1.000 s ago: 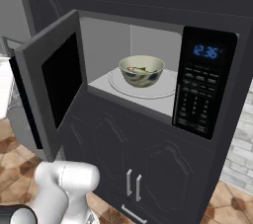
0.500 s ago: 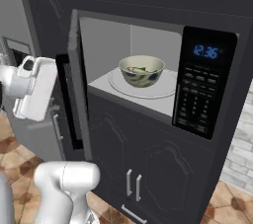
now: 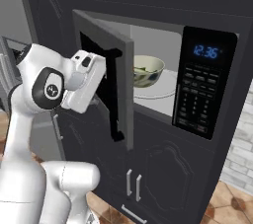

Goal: Place the bowl containing the shrimp and fish in the microwave. Close the microwave door and press the start button to microwave the meal.

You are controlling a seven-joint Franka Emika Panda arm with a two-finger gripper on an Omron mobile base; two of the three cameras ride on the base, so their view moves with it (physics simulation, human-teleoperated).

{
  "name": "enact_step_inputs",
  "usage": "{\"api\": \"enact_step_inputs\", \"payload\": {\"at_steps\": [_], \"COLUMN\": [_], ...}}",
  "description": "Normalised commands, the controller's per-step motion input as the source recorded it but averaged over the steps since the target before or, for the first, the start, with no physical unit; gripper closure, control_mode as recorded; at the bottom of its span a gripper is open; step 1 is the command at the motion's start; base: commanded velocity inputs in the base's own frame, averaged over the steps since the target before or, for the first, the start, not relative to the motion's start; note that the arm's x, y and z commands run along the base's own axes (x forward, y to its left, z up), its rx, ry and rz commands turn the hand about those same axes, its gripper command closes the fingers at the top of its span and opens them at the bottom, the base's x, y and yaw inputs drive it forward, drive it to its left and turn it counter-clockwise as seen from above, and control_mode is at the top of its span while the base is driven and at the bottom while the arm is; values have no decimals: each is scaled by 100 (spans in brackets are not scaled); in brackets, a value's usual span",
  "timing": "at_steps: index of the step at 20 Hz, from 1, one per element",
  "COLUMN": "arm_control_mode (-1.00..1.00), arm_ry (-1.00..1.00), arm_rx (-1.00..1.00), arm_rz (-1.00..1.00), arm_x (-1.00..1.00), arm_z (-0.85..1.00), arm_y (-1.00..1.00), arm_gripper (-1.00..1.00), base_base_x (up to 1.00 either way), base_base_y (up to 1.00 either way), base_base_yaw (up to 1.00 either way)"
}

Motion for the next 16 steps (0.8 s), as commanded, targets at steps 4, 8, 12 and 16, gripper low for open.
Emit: {"api": "enact_step_inputs", "payload": {"at_steps": [4,8,12,16], "arm_control_mode": [-100,-100,-100,-100], "arm_ry": [-9,-11,-14,-16], "arm_rx": [13,5,2,0], "arm_rz": [0,0,0,0], "arm_x": [67,76,82,87], "arm_z": [-33,-44,-37,-23], "arm_y": [-54,-39,-27,-16], "arm_gripper": [-100,-100,-100,-100], "base_base_x": [0,0,0,0], "base_base_y": [0,0,0,0], "base_base_yaw": [0,0,0,0]}}
